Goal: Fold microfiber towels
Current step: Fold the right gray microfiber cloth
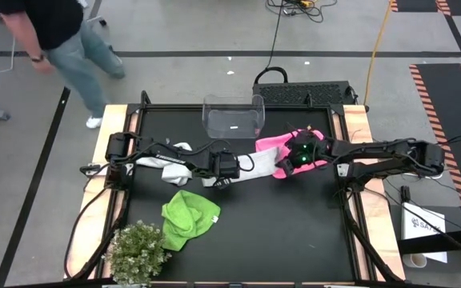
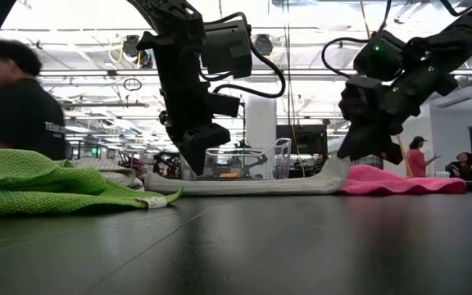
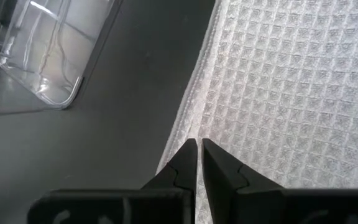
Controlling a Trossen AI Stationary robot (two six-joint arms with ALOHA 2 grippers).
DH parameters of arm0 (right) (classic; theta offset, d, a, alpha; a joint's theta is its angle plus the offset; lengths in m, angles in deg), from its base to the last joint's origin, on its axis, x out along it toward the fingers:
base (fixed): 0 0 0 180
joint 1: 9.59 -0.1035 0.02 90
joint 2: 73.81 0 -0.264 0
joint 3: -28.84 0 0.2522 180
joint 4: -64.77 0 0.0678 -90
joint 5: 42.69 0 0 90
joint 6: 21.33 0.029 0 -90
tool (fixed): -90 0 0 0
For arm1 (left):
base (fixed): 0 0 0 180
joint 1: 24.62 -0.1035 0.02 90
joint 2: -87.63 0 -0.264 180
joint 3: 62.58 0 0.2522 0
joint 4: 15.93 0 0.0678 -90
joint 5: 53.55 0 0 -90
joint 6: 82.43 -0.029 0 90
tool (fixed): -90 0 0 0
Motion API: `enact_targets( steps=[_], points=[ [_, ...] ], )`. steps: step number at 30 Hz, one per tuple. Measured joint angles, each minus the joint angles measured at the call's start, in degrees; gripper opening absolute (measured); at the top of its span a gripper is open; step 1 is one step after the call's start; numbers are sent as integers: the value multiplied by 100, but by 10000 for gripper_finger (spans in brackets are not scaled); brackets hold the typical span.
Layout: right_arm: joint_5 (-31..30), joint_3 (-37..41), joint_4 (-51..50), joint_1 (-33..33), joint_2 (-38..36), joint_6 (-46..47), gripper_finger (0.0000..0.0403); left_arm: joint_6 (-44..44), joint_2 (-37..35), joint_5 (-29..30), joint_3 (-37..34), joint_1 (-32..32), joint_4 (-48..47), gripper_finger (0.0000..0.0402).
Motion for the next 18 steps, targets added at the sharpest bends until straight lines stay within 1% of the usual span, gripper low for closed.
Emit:
enact_targets(
  steps=[3, 6, 10, 15, 18],
  points=[
    [423, 0, -144, 27, 0, 202, 49, -17, 0, -1, 0, 0, -2, 26],
    [737, 0, -391, 30, 0, 242, 65, -24, 0, -2, 0, 0, -2, 26],
    [757, 0, -815, 30, 0, 364, 101, -26, 0, -4, 0, 0, -2, 26],
    [726, 0, -908, 30, 29, 351, 154, -24, 0, -27, 0, 2, -2, 26],
    [493, 0, -908, 27, 69, 248, 180, -20, 0, -33, 0, 2, -4, 26]
  ],
)
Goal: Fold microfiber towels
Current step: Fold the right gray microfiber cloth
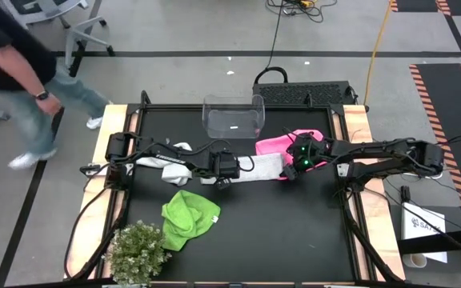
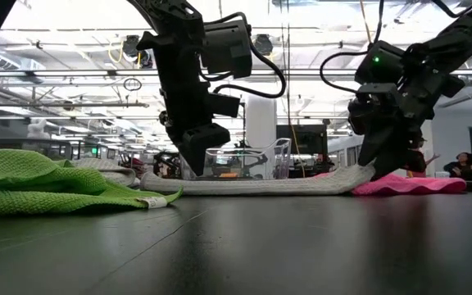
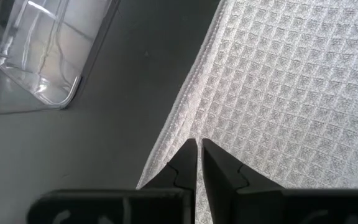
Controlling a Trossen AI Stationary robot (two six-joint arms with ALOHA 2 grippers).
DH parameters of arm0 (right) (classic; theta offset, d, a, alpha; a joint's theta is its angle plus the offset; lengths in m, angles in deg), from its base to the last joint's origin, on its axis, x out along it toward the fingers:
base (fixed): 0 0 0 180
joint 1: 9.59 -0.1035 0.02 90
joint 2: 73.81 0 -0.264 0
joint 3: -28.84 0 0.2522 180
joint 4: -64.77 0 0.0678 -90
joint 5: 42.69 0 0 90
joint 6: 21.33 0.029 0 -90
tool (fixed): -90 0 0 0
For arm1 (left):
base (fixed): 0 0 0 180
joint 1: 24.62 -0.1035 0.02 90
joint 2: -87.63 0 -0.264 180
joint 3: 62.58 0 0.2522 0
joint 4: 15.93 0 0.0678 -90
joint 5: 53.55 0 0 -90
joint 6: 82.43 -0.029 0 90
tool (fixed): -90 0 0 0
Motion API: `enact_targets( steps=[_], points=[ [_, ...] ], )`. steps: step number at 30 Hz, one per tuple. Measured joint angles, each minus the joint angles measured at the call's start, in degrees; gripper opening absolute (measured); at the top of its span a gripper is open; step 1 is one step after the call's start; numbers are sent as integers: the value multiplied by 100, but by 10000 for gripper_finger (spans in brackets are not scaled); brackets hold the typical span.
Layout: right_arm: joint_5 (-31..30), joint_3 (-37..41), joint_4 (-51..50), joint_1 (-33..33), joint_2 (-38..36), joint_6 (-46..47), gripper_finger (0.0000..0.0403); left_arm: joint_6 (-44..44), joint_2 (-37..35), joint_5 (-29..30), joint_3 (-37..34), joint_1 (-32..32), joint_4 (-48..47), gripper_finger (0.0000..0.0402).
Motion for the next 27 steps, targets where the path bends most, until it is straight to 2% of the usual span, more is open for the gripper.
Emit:
enact_targets(
  steps=[4, 7, 12, 20, 27],
  points=[
    [-300, 0, -8, 0, 63, -37, 195, 2, 0, 0, 0, 4, -2, 26],
    [-527, 0, -3, -2, 90, -88, 187, 0, 0, -34, 0, 4, -4, 26],
    [-710, 0, 2, 0, 90, -94, 136, 9, 0, -260, 0, 4, -24, 26],
    [-817, 0, -12, 0, 90, -197, 12, 17, -204, -274, 4, 29, -326, 26],
    [-820, -3, -473, 13, -59, -248, 4, -280, -146, -585, -91, 324, -301, 26]
  ],
)
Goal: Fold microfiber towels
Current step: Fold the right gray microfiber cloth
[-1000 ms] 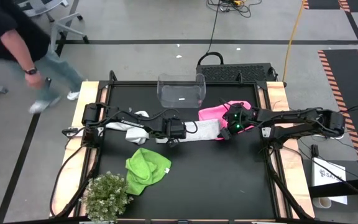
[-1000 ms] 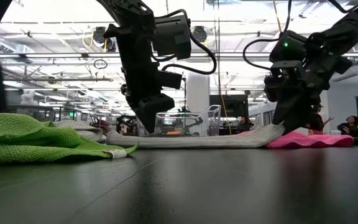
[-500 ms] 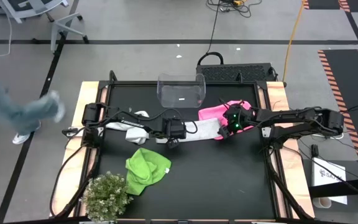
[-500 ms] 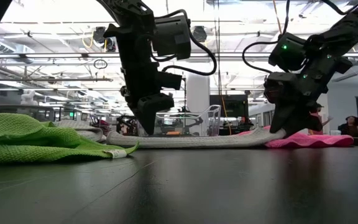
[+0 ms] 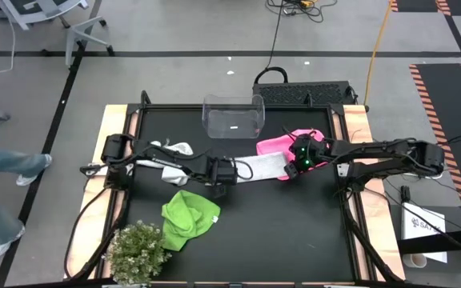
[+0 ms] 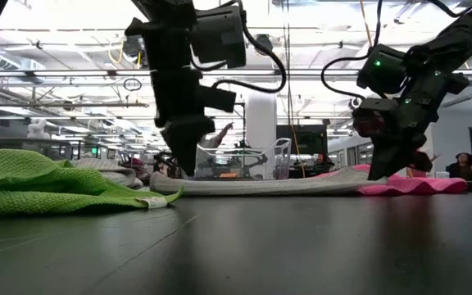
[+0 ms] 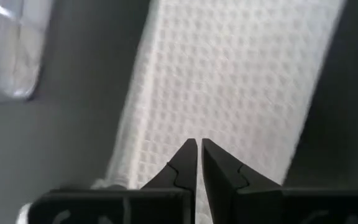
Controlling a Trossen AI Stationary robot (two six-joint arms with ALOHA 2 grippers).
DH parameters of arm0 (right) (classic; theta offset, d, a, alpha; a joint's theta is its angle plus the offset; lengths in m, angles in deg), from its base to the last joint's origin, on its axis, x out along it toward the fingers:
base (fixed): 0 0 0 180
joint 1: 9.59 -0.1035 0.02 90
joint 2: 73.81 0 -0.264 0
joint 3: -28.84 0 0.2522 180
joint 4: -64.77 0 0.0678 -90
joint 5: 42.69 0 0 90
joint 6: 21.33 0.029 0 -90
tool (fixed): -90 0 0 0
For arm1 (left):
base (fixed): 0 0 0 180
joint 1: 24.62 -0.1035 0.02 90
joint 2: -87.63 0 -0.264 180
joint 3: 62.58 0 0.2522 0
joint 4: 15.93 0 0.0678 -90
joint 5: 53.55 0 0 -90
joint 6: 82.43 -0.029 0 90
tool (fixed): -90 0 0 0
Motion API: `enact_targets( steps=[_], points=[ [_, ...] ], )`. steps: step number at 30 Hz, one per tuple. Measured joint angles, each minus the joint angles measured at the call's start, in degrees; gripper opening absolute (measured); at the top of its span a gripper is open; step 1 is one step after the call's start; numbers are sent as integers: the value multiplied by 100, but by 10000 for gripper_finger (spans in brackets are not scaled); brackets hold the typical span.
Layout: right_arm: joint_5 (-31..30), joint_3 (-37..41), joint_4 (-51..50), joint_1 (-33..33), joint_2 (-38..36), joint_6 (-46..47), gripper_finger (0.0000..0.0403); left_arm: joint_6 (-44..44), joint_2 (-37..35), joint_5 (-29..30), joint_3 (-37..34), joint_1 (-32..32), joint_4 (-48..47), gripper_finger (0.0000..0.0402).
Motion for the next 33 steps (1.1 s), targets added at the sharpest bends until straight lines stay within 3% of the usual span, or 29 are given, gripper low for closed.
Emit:
enact_targets(
  steps=[8, 16, 24, 33],
  points=[
    [-27, 1, -456, 111, -572, 64, 3, 268, 21, 8, -438, 142, 322, 26],
    [0, 1, -306, 138, -1138, 424, 1, 389, -9, 129, -738, 56, 1096, 26],
    [-15, 1, -57, -66, -1129, 718, 1, 321, -3, 59, -733, -18, 1239, 26],
    [-17, -128, 1089, -375, -779, 1164, 0, 256, 10, 4, -737, -20, 1473, 26]
  ],
)
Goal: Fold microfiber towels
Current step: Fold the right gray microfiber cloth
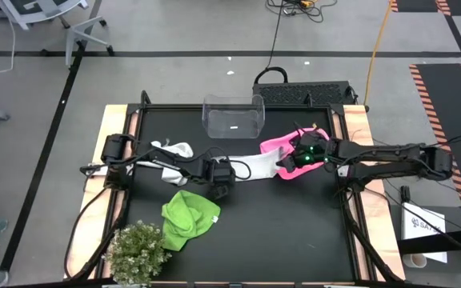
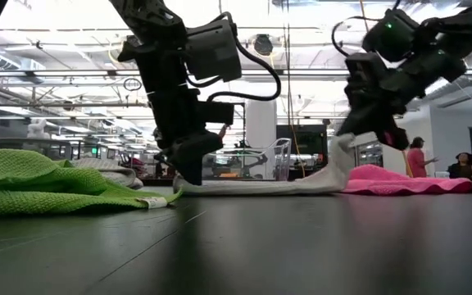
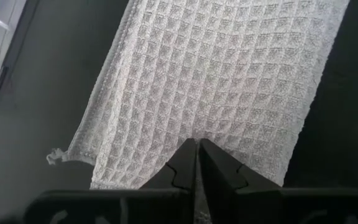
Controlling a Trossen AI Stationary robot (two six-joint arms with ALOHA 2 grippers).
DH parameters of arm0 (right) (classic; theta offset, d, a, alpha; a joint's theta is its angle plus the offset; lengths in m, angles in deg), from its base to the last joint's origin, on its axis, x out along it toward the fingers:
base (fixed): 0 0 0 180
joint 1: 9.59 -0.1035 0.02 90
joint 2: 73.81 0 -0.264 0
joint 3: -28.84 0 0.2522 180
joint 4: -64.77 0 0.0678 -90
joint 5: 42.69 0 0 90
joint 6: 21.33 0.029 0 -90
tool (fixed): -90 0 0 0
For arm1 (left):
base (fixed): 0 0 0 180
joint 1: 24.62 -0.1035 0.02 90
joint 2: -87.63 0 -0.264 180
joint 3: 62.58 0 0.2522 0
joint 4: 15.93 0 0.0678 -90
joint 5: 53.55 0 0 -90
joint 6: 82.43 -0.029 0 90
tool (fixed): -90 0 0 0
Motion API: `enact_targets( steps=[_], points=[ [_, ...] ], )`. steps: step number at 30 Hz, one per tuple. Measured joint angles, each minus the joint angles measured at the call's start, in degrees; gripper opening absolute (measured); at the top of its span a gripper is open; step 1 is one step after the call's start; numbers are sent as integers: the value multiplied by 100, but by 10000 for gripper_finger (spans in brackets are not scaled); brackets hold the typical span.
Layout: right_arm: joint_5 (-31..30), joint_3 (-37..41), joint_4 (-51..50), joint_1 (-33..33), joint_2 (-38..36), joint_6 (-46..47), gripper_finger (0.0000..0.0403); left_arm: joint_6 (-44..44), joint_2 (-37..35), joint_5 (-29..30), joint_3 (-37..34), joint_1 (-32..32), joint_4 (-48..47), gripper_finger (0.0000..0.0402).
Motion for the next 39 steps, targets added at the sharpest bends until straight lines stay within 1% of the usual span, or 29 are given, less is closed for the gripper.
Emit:
enact_targets(
  steps=[5, 12, 14, 18, 20, 23, 28, 33, 35, 39],
  points=[
    [7, -597, 255, -200, 625, -177, 0, -46, 2, -47, 0, -2, 85, 26],
    [39, -1587, 292, -438, 1904, -529, 0, -131, 13, -83, -4, 0, 385, 26],
    [160, -1861, 319, -500, 2270, -584, 0, -133, 13, -90, -4, 0, 424, 26],
    [378, -2388, 702, -602, 2912, -667, 0, -153, 13, -84, -4, 0, 424, 26],
    [503, -2594, 990, -647, 3179, -670, 0, -204, 13, -54, -5, 0, 440, 26],
    [643, -2850, 1088, -718, 3528, -693, 0, -290, 13, -41, -8, -7, 516, 26],
    [648, -2940, 1108, -815, 3839, -603, 0, -344, 14, -27, -17, -22, 652, 26],
    [632, -2926, 1193, -853, 3893, -511, 0, -348, -32, -26, -15, -33, 539, 26],
    [651, -2926, 1273, -854, 3887, -509, 0, -345, -191, -20, -15, -35, 339, 26],
    [691, -2934, 1304, -863, 3881, -525, 0, -273, -753, 22, -9, 12, -206, 26]
  ],
)
